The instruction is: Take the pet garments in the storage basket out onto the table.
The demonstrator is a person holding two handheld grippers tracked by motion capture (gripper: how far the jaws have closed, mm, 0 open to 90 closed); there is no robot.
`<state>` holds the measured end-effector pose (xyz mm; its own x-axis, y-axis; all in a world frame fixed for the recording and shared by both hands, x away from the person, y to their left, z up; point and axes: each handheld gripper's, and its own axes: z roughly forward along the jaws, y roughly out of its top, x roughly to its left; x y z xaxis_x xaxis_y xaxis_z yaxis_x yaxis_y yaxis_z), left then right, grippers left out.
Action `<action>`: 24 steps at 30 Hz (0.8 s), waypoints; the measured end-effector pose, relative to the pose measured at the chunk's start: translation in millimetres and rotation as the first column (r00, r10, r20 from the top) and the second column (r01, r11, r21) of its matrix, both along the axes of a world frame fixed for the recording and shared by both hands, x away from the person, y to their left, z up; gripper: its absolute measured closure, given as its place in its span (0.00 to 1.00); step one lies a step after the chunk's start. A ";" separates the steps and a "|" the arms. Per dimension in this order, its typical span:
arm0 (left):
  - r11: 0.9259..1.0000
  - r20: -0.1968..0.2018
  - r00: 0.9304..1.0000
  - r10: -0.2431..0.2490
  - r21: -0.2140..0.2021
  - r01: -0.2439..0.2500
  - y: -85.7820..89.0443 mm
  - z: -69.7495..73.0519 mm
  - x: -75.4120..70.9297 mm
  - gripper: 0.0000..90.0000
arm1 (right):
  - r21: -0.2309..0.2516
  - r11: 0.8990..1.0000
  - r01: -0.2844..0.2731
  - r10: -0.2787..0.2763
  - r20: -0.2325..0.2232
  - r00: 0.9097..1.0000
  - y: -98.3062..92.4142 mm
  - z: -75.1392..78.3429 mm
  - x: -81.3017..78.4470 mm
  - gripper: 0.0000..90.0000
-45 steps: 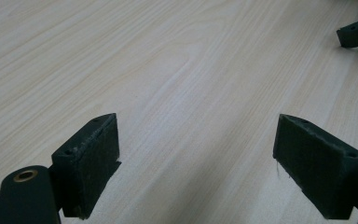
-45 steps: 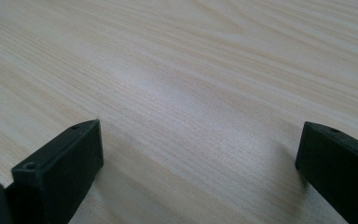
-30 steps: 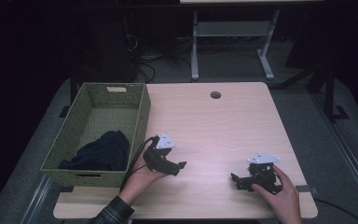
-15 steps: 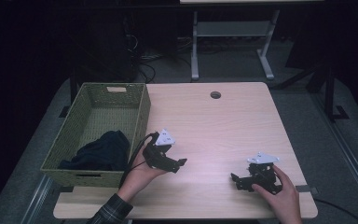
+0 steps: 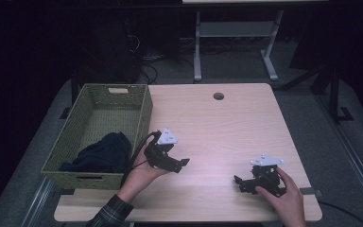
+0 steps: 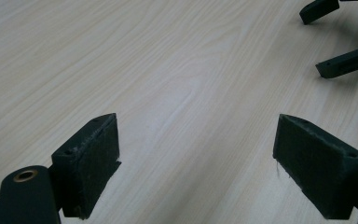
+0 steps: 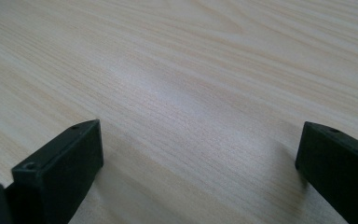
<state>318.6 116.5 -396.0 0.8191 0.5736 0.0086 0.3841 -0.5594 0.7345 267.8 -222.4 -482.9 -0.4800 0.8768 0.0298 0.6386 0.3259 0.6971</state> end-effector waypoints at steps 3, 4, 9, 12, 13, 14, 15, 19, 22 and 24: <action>1.000 0.001 1.000 -0.004 0.000 0.004 0.2 3.4 1.1 0.15 | 0.000 1.000 0.000 0.000 0.000 1.000 0.0 0.0 0.0 0.00; 1.000 0.006 1.000 -0.009 0.002 0.009 0.3 4.3 1.7 0.15 | 0.000 1.000 0.000 0.000 0.000 1.000 0.0 -0.1 0.0 0.00; 1.000 0.002 1.000 -0.015 -0.001 0.015 0.3 8.5 3.8 0.15 | 0.001 1.000 0.002 -0.002 -0.002 1.000 0.2 0.1 -0.1 0.00; 1.000 0.009 1.000 -0.013 -0.006 0.013 2.1 11.8 5.4 0.15 | 0.000 1.000 0.000 0.000 0.000 1.000 0.0 0.0 0.0 0.00; 1.000 0.011 1.000 -0.012 -0.003 0.012 3.0 13.2 6.1 0.15 | 0.000 1.000 0.000 0.000 0.000 1.000 0.0 0.0 0.0 0.00; 1.000 0.014 1.000 -0.009 -0.008 0.009 3.8 14.5 6.8 0.15 | -0.001 1.000 0.000 0.000 0.001 1.000 0.0 0.0 0.1 0.00; 1.000 0.014 1.000 -0.007 -0.008 0.007 4.6 15.8 7.2 0.15 | 0.000 1.000 0.000 0.000 0.001 1.000 0.0 -0.1 0.1 0.00; 1.000 0.021 1.000 -0.006 -0.023 0.006 10.0 22.1 8.3 0.16 | -0.003 1.000 -0.002 0.002 0.005 1.000 -0.3 -0.1 0.3 0.00; 0.999 0.019 1.000 -0.005 -0.032 0.005 13.9 24.8 8.1 0.16 | -0.002 1.000 -0.004 0.004 0.004 1.000 -0.2 -0.2 0.4 0.00; 0.999 0.020 1.000 -0.004 -0.034 0.004 18.0 27.0 8.7 0.16 | -0.002 1.000 -0.005 0.005 0.004 1.000 -0.4 -0.1 0.4 0.00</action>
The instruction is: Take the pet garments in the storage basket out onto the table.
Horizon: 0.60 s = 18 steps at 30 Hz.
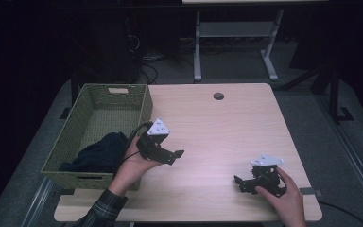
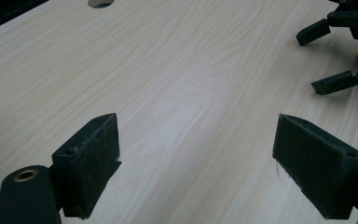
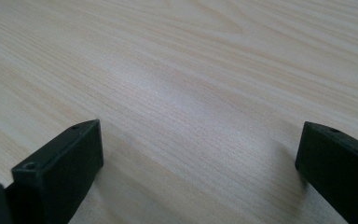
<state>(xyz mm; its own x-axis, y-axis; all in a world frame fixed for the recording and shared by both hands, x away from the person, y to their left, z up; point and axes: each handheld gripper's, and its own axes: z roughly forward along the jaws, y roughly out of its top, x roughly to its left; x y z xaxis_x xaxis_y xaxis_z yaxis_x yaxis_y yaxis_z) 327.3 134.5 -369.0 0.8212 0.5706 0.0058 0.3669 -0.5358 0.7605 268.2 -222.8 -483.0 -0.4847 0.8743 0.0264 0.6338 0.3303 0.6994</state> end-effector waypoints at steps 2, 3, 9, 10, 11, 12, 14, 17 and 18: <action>0.999 -0.020 1.000 0.002 -0.046 -0.003 5.3 3.1 1.1 0.16 | 0.001 1.000 0.001 -0.001 -0.001 1.000 0.1 0.0 0.0 0.00; 0.999 -0.020 1.000 0.002 -0.046 -0.003 5.3 3.1 1.1 0.16 | 0.001 1.000 0.001 -0.001 -0.001 1.000 0.1 0.0 0.0 0.00; 0.999 -0.005 1.000 0.001 -0.042 -0.001 11.7 10.8 -0.2 0.16 | 0.000 1.000 -0.001 0.001 0.001 1.000 -0.1 0.0 0.0 0.00; 0.999 0.000 1.000 0.003 -0.035 -0.003 14.2 12.3 0.0 0.16 | 0.002 1.000 -0.001 0.001 0.000 1.000 0.0 0.0 -0.1 0.00; 0.999 0.003 1.000 0.008 -0.035 -0.008 16.5 13.4 0.0 0.16 | 0.000 1.000 -0.002 0.002 0.001 1.000 -0.2 0.0 0.0 0.00; 0.999 0.005 1.000 0.014 -0.042 -0.013 18.7 14.2 0.2 0.16 | 0.000 1.000 -0.002 0.002 0.000 1.000 -0.2 0.0 0.0 0.00; 0.999 0.005 1.000 0.019 -0.038 -0.018 23.1 16.1 0.6 0.16 | 0.001 1.000 -0.002 0.002 0.000 1.000 -0.1 0.0 0.0 0.00; 0.999 0.009 1.000 0.029 -0.035 -0.029 29.4 19.9 1.1 0.16 | 0.000 1.000 -0.003 0.003 0.000 1.000 -0.3 0.0 0.0 0.00; 0.999 0.010 0.999 0.037 -0.040 -0.036 31.3 21.1 0.8 0.16 | 0.000 1.000 -0.003 0.003 0.000 1.000 -0.3 0.0 0.0 0.00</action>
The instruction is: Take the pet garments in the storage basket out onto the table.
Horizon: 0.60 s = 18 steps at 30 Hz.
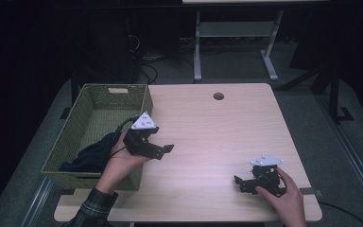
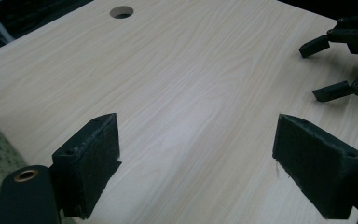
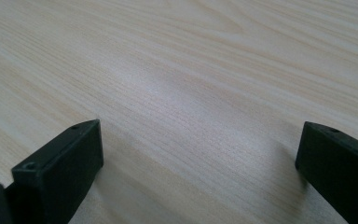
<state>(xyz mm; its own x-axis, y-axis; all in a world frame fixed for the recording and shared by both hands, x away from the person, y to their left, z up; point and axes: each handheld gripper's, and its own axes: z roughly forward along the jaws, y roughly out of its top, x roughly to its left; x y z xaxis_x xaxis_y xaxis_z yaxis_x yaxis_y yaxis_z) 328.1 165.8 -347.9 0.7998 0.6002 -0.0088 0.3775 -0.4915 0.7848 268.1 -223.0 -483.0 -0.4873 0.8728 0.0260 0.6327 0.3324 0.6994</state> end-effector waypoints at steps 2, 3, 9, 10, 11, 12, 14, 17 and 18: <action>1.000 0.007 1.000 0.007 0.002 -0.007 5.6 3.4 0.4 0.16 | 0.000 1.000 0.000 0.000 0.000 1.000 0.0 0.0 0.0 0.00; 1.000 0.005 1.000 0.013 -0.007 -0.013 7.5 4.4 0.2 0.16 | 0.000 1.000 0.000 0.000 0.000 1.000 0.0 0.0 0.0 0.00; 1.000 -0.006 1.000 0.022 0.005 -0.022 19.0 7.9 0.9 0.16 | 0.000 1.000 -0.001 0.001 0.000 1.000 -0.1 -0.1 0.0 0.00; 1.000 -0.006 1.000 0.025 0.005 -0.025 20.3 8.3 0.8 0.16 | 0.000 1.000 -0.001 0.001 0.000 1.000 -0.1 -0.1 0.0 0.00; 1.000 -0.007 1.000 0.026 0.011 -0.026 23.5 9.5 0.7 0.16 | 0.001 1.000 -0.001 0.001 0.000 1.000 -0.1 -0.1 0.0 0.00; 1.000 -0.009 1.000 0.027 0.011 -0.027 25.0 10.0 0.6 0.16 | 0.000 1.000 -0.001 0.001 0.000 1.000 -0.1 -0.1 -0.1 0.01; 0.999 -0.014 0.999 0.034 0.008 -0.034 28.6 11.1 0.1 0.16 | 0.001 1.000 -0.001 0.001 0.000 1.000 -0.1 0.0 -0.1 0.00; 0.999 -0.018 0.999 0.033 0.019 -0.032 35.5 12.5 0.6 0.16 | 0.001 1.000 -0.001 0.001 0.000 1.000 -0.1 0.0 -0.1 0.00; 0.999 -0.021 0.999 0.039 0.019 -0.039 37.7 12.9 0.6 0.16 | 0.001 1.000 -0.001 0.001 0.000 1.000 -0.1 0.0 -0.1 0.01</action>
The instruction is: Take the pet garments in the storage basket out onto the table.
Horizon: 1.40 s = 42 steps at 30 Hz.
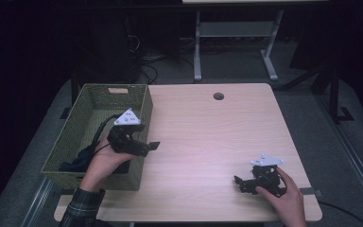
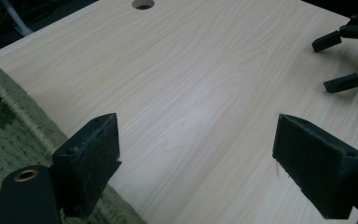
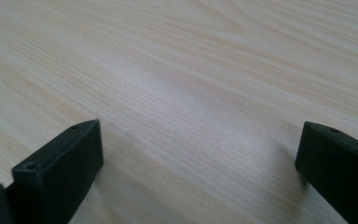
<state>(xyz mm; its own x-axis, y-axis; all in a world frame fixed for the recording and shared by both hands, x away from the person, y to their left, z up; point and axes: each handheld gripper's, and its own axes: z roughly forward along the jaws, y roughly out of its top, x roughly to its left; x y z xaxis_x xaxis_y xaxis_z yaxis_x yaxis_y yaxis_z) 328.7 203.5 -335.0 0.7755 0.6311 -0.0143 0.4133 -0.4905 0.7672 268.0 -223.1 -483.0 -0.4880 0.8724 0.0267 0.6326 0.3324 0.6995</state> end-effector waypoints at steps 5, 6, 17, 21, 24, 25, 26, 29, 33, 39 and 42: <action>1.000 0.000 1.000 0.018 0.005 -0.018 10.8 2.3 -0.8 0.16 | 0.000 1.000 0.000 0.000 0.000 1.000 0.0 0.0 0.0 0.01; 1.000 0.001 1.000 0.023 0.003 -0.023 13.4 3.0 -1.4 0.16 | 0.000 1.000 0.000 0.000 -0.001 1.000 0.0 0.0 0.0 0.01; 0.997 -0.003 0.997 0.075 0.030 -0.075 41.8 5.9 -5.0 0.16 | 0.000 1.000 -0.001 0.001 0.000 1.000 -0.1 0.0 -0.1 0.00; 0.993 -0.003 0.994 0.106 0.043 -0.106 55.6 6.6 -7.0 0.16 | 0.000 1.000 -0.001 0.001 -0.001 1.000 -0.2 0.0 -0.1 0.00; 0.992 -0.001 0.993 0.119 0.047 -0.119 62.2 6.6 -7.6 0.16 | 0.000 1.000 -0.001 0.001 -0.001 1.000 -0.1 0.1 -0.2 0.01; 0.991 -0.001 0.992 0.127 0.051 -0.127 65.6 6.7 -8.3 0.16 | 0.000 1.000 -0.001 0.001 -0.001 1.000 -0.2 0.0 -0.2 0.00; 0.989 -0.002 0.991 0.137 0.051 -0.137 68.3 6.6 -9.3 0.16 | 0.000 1.000 -0.001 0.001 -0.001 1.000 -0.2 0.1 -0.2 0.01; 0.988 -0.006 0.989 0.146 0.058 -0.146 75.4 6.6 -12.2 0.16 | 0.000 1.000 -0.001 0.001 -0.001 1.000 -0.2 0.0 -0.2 0.00; 0.984 -0.010 0.985 0.173 0.054 -0.173 85.8 6.5 -15.9 0.16 | 0.000 1.000 -0.002 0.002 -0.001 1.000 -0.2 0.0 -0.2 0.01; 0.976 -0.017 0.977 0.211 0.052 -0.210 101.0 5.7 -23.1 0.16 | -0.001 1.000 -0.002 0.002 -0.001 1.000 -0.3 0.0 -0.2 0.00; 0.973 -0.023 0.974 0.225 0.053 -0.224 107.4 4.1 -27.1 0.16 | -0.001 1.000 -0.002 0.002 -0.001 1.000 -0.3 0.0 -0.2 0.00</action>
<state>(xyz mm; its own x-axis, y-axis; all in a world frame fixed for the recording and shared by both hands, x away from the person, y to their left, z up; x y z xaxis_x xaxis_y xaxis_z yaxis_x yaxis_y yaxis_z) 301.6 310.9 -330.9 0.6137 0.7895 0.0011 0.5388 -0.4198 0.7304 267.9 -223.4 -483.0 -0.4900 0.8713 0.0263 0.6323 0.3345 0.6988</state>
